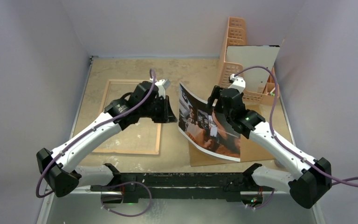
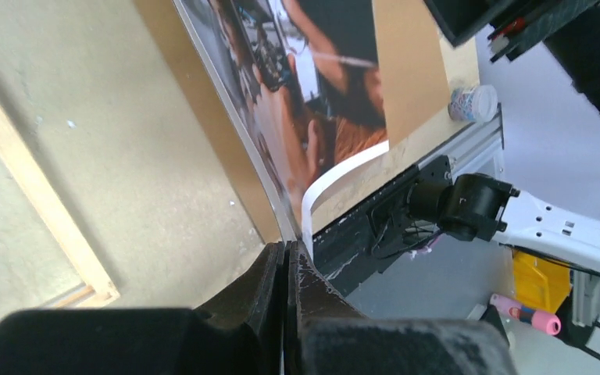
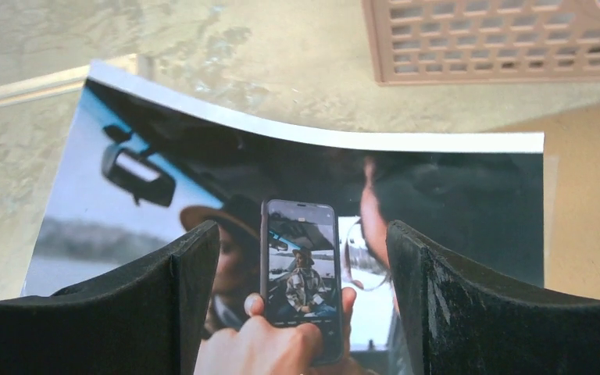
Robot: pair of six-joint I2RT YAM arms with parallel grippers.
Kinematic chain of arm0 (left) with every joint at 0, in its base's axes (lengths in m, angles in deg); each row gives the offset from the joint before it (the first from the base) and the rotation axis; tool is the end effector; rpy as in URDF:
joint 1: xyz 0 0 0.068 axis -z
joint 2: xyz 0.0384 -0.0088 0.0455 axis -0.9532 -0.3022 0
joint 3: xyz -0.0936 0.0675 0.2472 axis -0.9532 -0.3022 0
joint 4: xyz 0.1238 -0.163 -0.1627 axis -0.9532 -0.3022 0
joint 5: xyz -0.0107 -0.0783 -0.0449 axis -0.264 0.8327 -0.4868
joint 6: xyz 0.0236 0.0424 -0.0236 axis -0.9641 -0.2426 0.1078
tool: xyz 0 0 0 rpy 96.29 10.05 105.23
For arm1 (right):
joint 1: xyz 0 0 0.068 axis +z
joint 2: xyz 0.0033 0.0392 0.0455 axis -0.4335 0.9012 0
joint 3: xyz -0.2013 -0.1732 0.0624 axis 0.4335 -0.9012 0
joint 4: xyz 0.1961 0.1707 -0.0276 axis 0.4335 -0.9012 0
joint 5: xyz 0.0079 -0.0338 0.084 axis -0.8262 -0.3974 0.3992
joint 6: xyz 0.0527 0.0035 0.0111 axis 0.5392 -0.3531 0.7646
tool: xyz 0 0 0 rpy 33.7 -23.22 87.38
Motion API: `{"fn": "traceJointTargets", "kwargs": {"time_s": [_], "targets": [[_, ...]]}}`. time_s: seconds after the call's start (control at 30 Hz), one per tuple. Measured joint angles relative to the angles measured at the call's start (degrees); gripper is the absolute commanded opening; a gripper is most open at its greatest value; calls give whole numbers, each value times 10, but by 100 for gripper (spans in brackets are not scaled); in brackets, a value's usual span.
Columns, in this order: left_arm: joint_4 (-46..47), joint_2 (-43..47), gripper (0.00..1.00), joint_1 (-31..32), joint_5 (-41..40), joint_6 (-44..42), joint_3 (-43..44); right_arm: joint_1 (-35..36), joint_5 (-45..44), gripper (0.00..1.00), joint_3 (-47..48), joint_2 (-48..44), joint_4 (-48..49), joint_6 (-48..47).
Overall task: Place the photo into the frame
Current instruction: Pick up the photo frame item at the center of the board.
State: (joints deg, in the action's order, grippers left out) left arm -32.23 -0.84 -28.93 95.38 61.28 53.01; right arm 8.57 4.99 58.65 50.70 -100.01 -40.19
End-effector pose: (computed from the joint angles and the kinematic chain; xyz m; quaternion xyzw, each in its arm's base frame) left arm 0.1833 -0.1844 0.3433 0.0562 0.9037 -0.3529 0.2359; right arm 0.2186 0.1283 0.3133 0.1422 0.8183 0.1258 0.5426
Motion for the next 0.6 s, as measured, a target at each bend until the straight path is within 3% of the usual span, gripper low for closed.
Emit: {"fn": "traceJointTargets", "kwargs": {"time_s": [0.23,0.6], "targets": [[-63,-23,0,-8,-43,-53,112,0,58,88,0,-18,47,-60],[-126,-37,0,-29,-101,-94,167,0,205,90,-34,-66,141,-135]]}}
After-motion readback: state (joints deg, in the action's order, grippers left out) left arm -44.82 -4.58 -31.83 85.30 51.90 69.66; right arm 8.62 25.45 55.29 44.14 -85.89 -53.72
